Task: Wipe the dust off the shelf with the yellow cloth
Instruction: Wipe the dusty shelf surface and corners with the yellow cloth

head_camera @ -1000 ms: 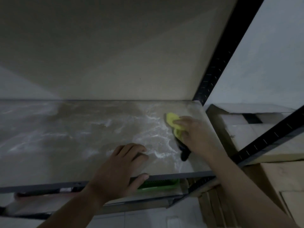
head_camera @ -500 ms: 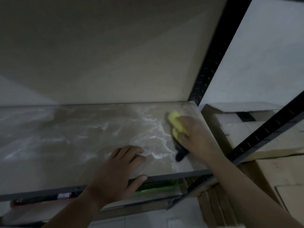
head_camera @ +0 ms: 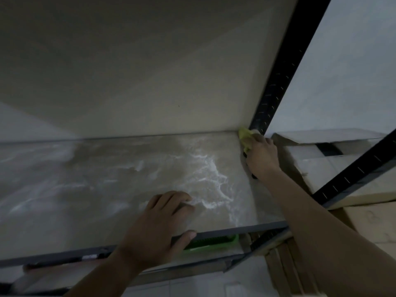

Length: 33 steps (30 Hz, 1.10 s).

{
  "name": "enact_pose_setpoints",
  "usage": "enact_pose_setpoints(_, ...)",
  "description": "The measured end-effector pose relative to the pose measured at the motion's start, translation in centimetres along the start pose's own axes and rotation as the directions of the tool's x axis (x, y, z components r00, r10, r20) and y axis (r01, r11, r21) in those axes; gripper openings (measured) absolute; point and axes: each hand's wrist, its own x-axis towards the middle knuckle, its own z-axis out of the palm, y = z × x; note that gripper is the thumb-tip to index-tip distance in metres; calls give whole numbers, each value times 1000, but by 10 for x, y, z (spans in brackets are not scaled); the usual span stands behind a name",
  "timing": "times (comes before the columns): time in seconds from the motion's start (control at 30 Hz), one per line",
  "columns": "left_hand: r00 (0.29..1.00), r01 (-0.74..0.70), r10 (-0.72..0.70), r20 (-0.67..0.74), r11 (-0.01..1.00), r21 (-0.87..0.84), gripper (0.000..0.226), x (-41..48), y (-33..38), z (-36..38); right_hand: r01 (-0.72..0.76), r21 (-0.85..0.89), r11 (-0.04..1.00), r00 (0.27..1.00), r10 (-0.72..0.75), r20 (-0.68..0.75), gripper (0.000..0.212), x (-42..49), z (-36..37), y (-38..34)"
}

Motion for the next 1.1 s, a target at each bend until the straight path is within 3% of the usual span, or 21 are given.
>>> enact_pose_setpoints(0.1, 1000, -15, 15, -26, 1000, 7, 42, -1, 0, 0, 195, -118, 974, 980, -190, 51, 43, -19, -12, -23)
enact_pose_setpoints(0.3, 1000, 2, -2, -24, 1000, 7, 47, -2, 3, -1, 372, 360, 855, 909, -415, 47, 47, -86, -20, -47)
enact_pose_setpoints(0.37, 1000, 15, -15, -7, 1000, 9, 48, -2, 3, -2, 201, 387, 900, 974, -225, 17, 38, -75, -27, -33)
enact_pose_setpoints(0.47, 1000, 8, -8, 3, 1000, 25, 50, -1, 2, -1, -54, 9, 998, 998, 54, -45, 61, -47, -37, 2)
enact_pose_setpoints(0.53, 1000, -1, 1, -5, 1000, 26, 51, -2, 2, 0, -133, -141, 981, 987, 144, 75, 49, -47, -37, 10)
enact_pose_setpoints(0.7, 1000, -18, 19, -19, 999, 39, 50, -2, -1, 2, -69, -206, 976, 995, 83, 62, 41, -92, -35, -10)
enact_pose_setpoints(0.87, 997, -51, 54, -45, 996, 67, 49, -1, -1, 0, 91, -128, 988, 993, -80, 87, 41, -157, -44, -53)
enact_pose_setpoints(0.93, 997, -57, 60, -47, 997, 51, 49, -1, 0, 0, 154, -5, 988, 983, -153, 100, 46, -162, -52, -55)
enact_pose_setpoints(1.03, 997, -50, 51, -54, 998, 24, 50, 0, 1, -1, 11, 122, 992, 999, -16, 45, 40, -143, -68, -32)
enact_pose_setpoints(1.1, 996, -56, 57, -68, 998, 23, 49, 0, 1, 0, -122, 3, 992, 987, 121, 108, 37, -133, -76, -19)
